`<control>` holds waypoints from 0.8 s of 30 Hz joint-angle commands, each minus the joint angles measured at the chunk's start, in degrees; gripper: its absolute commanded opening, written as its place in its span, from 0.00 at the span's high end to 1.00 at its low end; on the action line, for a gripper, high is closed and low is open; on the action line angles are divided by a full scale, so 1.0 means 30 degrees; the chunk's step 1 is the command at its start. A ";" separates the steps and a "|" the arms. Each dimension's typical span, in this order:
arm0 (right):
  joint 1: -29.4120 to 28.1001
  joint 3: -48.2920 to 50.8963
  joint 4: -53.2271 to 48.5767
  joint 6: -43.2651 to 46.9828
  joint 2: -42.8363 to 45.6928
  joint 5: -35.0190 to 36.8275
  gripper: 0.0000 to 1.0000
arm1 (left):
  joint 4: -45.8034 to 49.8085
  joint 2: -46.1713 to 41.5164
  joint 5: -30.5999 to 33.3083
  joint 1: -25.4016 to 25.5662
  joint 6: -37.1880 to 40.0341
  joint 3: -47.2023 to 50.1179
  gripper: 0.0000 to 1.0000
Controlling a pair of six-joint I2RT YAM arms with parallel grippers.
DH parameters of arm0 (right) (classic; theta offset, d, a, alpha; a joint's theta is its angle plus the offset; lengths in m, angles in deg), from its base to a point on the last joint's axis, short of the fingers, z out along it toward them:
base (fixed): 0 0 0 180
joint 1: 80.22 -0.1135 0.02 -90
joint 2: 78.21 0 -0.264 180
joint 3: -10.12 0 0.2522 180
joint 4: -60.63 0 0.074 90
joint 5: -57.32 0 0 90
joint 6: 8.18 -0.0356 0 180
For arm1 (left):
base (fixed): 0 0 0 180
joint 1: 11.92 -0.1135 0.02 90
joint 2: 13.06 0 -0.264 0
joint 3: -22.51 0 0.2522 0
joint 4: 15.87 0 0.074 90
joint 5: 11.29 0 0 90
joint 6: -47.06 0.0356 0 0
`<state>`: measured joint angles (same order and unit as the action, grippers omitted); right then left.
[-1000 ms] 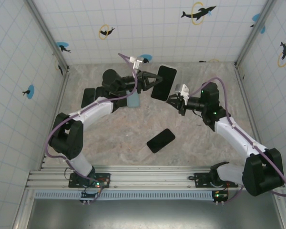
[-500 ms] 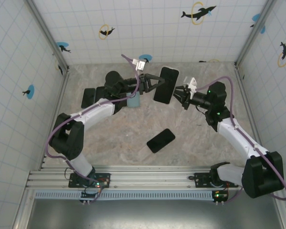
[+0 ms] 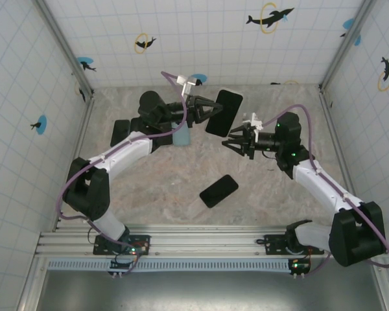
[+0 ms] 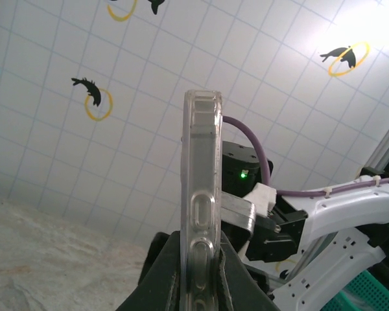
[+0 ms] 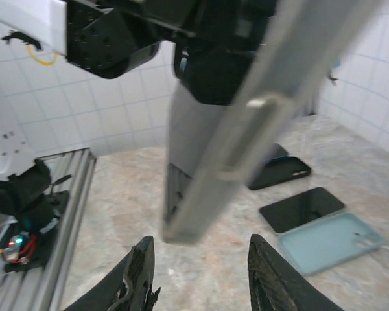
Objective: Take the phone out of the phone case
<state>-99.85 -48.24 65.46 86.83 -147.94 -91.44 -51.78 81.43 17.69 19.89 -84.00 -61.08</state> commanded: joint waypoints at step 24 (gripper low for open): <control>-0.0388 -0.1252 0.0992 0.0818 -0.0273 0.0709 0.88 | -0.3825 -0.0035 -0.0258 -0.0035 -0.3503 0.0357 1.00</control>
<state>-100.44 -48.57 70.64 83.05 -149.19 -93.67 -56.23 81.48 16.58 19.82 -88.26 -60.29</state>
